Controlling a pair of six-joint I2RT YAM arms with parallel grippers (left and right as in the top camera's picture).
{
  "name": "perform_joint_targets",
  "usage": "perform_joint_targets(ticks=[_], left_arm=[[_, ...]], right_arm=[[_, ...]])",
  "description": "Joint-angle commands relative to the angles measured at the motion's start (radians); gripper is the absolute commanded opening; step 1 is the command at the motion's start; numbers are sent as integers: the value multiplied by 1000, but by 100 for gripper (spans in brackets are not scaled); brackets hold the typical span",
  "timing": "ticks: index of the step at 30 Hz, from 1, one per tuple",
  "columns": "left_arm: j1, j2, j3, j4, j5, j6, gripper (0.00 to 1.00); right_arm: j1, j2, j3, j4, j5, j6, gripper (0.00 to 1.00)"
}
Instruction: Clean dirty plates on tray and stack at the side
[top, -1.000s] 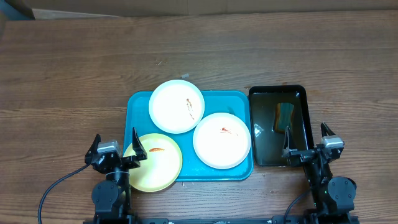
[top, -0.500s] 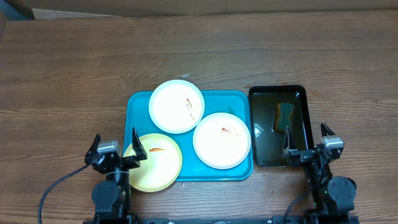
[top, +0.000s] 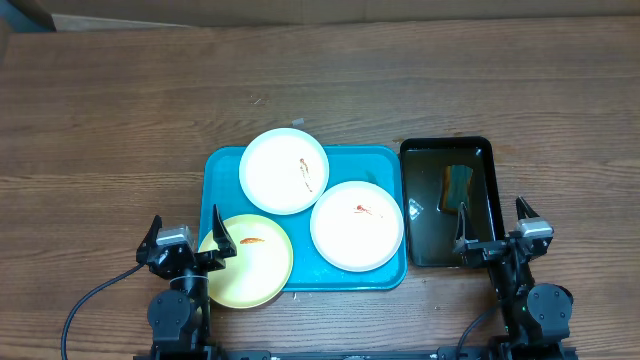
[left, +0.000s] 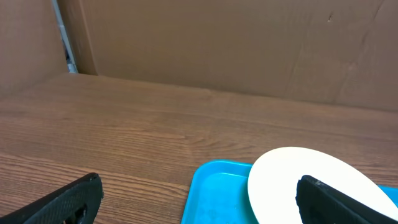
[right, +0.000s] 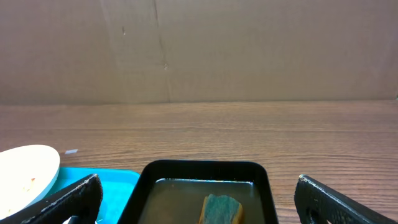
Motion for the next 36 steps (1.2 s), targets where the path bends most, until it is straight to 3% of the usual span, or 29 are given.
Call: perform_joint_targets(ticks=[1,12,21,26,30,36], left_arm=[[-6,-10,-4,2,-6,22,100],[-6,-10,-4,2,-6,22,100],[-5,-10,-4,126,85,18,100],[-6,-10,17,210,311,-39,100],[-6,0,109,198,359,-201,100],[-6,185,447,-26,402,-170,100]], right_arm=[[3,-11,-11,6,8,-6,100],[3,-11,-11,6,8,-6,100],[3,-11,-11,6,8,-6,100],[3,-11,-11,6,8,-6,100],[3,-11,-11,6,8,-7,100],[3,-11,-11,6,8,-6,100]])
